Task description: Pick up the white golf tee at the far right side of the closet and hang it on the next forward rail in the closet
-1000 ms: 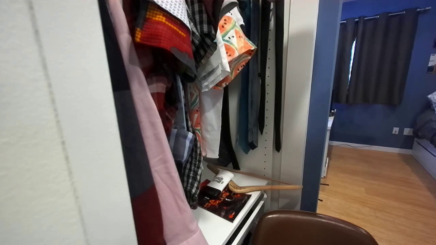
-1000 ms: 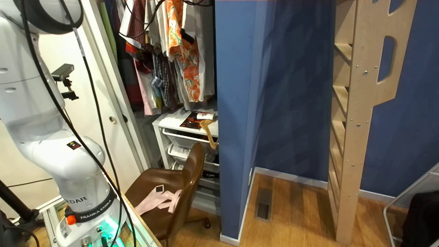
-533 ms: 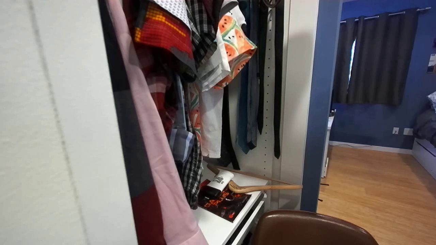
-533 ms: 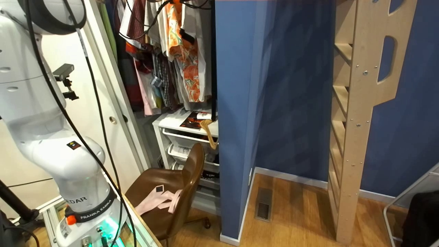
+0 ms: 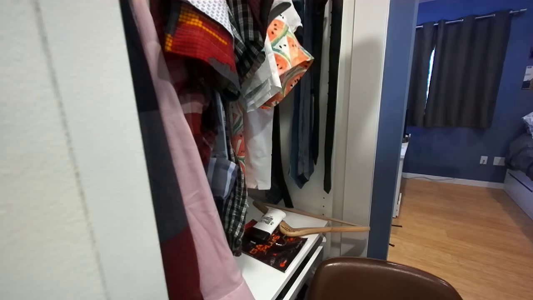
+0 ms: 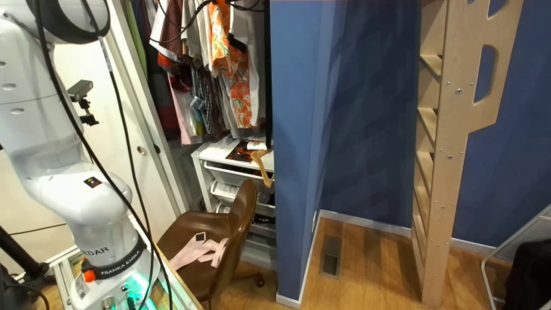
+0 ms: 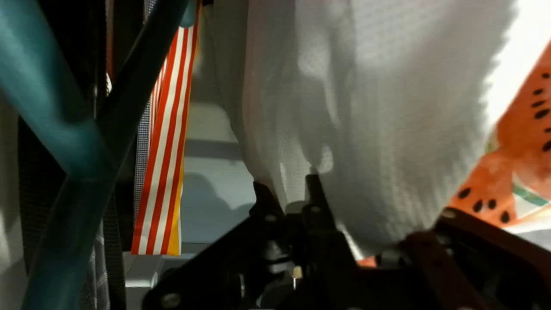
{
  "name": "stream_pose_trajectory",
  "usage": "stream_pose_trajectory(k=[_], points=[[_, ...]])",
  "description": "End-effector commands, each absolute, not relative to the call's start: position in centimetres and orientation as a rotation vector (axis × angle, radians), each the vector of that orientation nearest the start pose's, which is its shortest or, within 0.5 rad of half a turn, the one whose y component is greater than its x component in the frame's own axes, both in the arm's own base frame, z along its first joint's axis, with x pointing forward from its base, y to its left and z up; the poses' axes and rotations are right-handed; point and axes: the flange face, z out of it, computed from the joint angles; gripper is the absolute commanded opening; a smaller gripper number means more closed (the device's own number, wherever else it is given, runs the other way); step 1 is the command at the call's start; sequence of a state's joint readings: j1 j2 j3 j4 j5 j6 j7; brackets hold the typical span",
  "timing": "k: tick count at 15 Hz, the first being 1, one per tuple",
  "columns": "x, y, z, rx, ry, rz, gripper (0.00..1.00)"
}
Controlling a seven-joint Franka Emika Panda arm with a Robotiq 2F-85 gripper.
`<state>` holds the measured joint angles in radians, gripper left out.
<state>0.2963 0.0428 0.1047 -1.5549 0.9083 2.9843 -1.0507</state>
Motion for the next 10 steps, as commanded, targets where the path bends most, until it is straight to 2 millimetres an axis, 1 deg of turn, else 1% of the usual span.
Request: stream_pose_trajectory(k=[1, 3, 8, 10], points=[[57.7, 18.7, 77.6, -1.951, -0.715, -1.929, 0.05], [57.2, 18.7, 78.0, -1.914, -0.718, -1.936, 0.05], [56.5, 17.0, 78.2, -1.86, -0.671, -1.992, 0.05], [56.0, 16.6, 78.7, -1.819, -0.66, -2.015, 0.05]])
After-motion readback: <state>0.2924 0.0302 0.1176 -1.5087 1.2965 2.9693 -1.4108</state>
